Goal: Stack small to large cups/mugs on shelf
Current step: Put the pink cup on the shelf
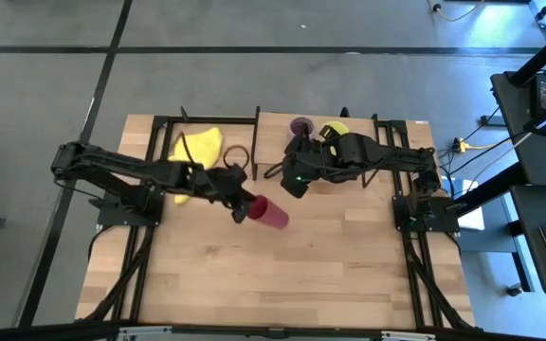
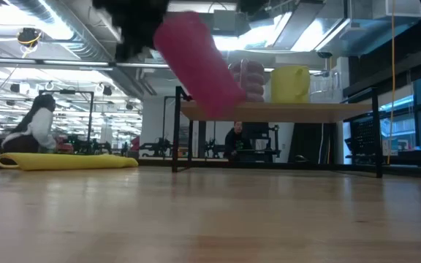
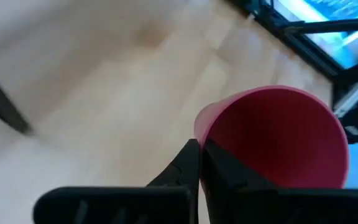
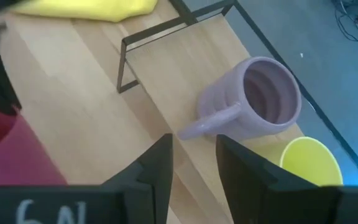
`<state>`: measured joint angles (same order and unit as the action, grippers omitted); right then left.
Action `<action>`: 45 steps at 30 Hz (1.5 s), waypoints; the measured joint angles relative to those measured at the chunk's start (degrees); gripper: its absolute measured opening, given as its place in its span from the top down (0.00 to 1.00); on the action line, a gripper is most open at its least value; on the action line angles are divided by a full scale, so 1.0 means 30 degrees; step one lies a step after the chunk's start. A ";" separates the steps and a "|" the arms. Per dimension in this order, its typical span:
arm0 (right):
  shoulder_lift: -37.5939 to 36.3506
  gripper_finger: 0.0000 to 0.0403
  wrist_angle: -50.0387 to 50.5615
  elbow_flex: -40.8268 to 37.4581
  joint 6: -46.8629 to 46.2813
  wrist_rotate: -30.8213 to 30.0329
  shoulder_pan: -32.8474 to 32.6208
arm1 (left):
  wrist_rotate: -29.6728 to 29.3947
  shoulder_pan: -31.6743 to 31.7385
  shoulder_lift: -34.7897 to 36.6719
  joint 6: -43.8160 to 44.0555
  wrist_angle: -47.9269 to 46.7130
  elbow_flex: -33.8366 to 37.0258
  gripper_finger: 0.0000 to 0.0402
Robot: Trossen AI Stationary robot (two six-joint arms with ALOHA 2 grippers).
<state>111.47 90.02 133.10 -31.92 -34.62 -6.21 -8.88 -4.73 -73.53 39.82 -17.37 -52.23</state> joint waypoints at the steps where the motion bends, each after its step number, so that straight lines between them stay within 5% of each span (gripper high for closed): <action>1: -0.0046 0.69 0.0000 0.0000 -0.0177 -0.0063 -0.0097 | -0.0348 0.0081 0.0161 -0.0583 -0.1460 -0.1010 0.99; 8: -0.0266 0.69 -0.0008 0.0000 -0.1392 -0.0519 -0.0948 | -0.3680 0.1070 0.0156 -0.4355 -1.2126 -0.9931 1.00; 16: -0.0273 0.69 0.0000 -0.0526 -0.4644 -0.1215 -0.1284 | -0.5701 0.3729 -0.0841 -0.7096 -1.5766 -1.7428 1.00; 26: -0.0273 0.69 -0.0007 -0.1093 -0.7502 -0.0278 -0.2847 | -0.0472 0.8508 -0.4612 -0.9280 -1.7412 -2.0144 1.00; 38: -0.0273 0.69 0.0000 -0.1093 -1.1965 0.0111 -0.3885 | 0.1778 1.1445 -1.0464 -1.2054 -2.1845 -2.7344 1.00; 45: -0.0280 0.69 -0.0007 -0.1093 -1.2355 0.0567 -0.3885 | 0.3273 1.2379 -1.1668 -1.2422 -2.2238 -2.7105 1.00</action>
<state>110.63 90.00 129.82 -68.98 -32.92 -17.87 0.94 32.40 -108.53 2.56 -84.08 -133.54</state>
